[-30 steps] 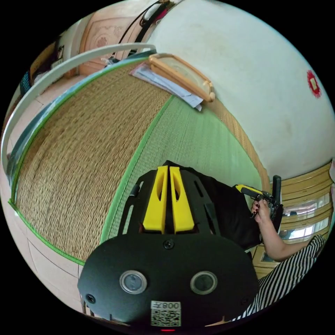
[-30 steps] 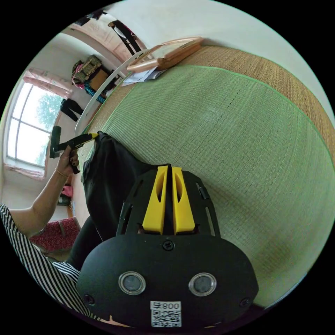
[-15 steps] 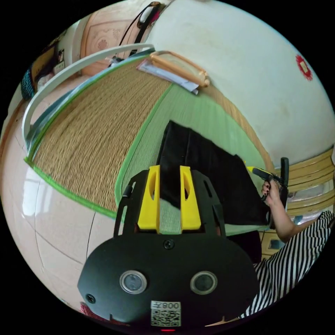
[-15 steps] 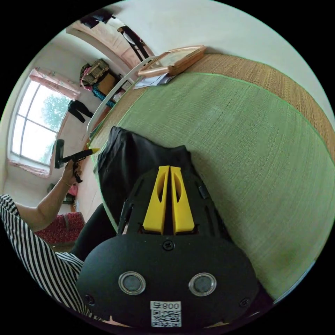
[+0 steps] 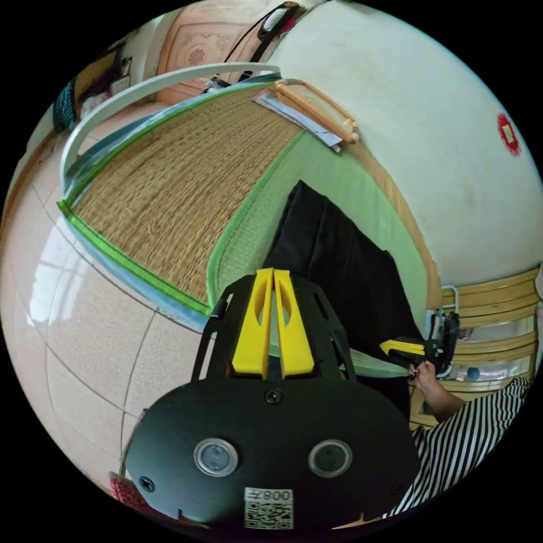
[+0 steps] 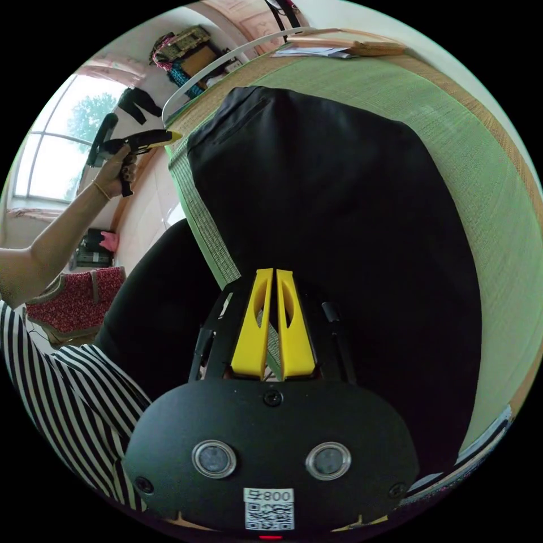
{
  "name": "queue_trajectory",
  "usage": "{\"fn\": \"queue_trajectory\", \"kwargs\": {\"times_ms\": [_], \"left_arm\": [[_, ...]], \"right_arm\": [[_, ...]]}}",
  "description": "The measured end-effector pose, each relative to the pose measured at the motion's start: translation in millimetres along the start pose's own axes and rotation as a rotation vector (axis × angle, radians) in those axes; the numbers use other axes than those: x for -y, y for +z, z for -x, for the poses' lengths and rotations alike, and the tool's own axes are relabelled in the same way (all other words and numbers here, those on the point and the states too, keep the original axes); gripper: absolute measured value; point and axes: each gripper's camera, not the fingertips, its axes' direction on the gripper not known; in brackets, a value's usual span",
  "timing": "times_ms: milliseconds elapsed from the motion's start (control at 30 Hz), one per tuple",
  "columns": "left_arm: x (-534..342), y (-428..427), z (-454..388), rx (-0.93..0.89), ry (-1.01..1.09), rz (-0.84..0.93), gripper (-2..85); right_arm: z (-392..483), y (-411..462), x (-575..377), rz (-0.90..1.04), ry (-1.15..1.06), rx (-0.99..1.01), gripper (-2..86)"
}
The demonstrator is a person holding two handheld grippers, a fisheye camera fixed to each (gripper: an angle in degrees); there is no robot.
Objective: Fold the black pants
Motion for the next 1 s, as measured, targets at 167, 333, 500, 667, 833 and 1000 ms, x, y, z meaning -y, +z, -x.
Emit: {"fn": "queue_trajectory", "kwargs": {"times_ms": [167, 333, 500, 667, 833, 1000], "left_arm": [[4.7, 60.0, 8.0, 0.007, 0.056, 0.086, 3.5], [-13.4, 99.1, 35.7, 0.115, 0.11, 0.117, 0.9], [-35.7, 128.9, 74.5, 0.144, 0.079, 0.084, 0.4], [-83.9, 176.4, 53.9, 0.153, 0.32, 0.048, 0.2], [-121.8, 274.5, 72.6, 0.134, 0.429, 0.213, 0.1], [-134.7, 348.1, 138.9, 0.105, 0.324, 0.289, 0.1]], "right_arm": [[7.9, 0.5, -13.9, 0.004, 0.023, -0.019, 0.4], [12.9, -3.2, -33.2, -0.037, 0.054, 0.011, 0.3], [14.0, -9.0, -51.1, -0.08, 0.102, 0.09, 0.2], [6.3, -51.3, -101.8, -0.186, 0.22, 0.059, 0.2], [-30.2, -76.7, -197.4, -0.207, 0.491, -0.043, 0.2], [-42.7, -76.4, -239.2, -0.258, 0.593, 0.14, 0.1]]}}
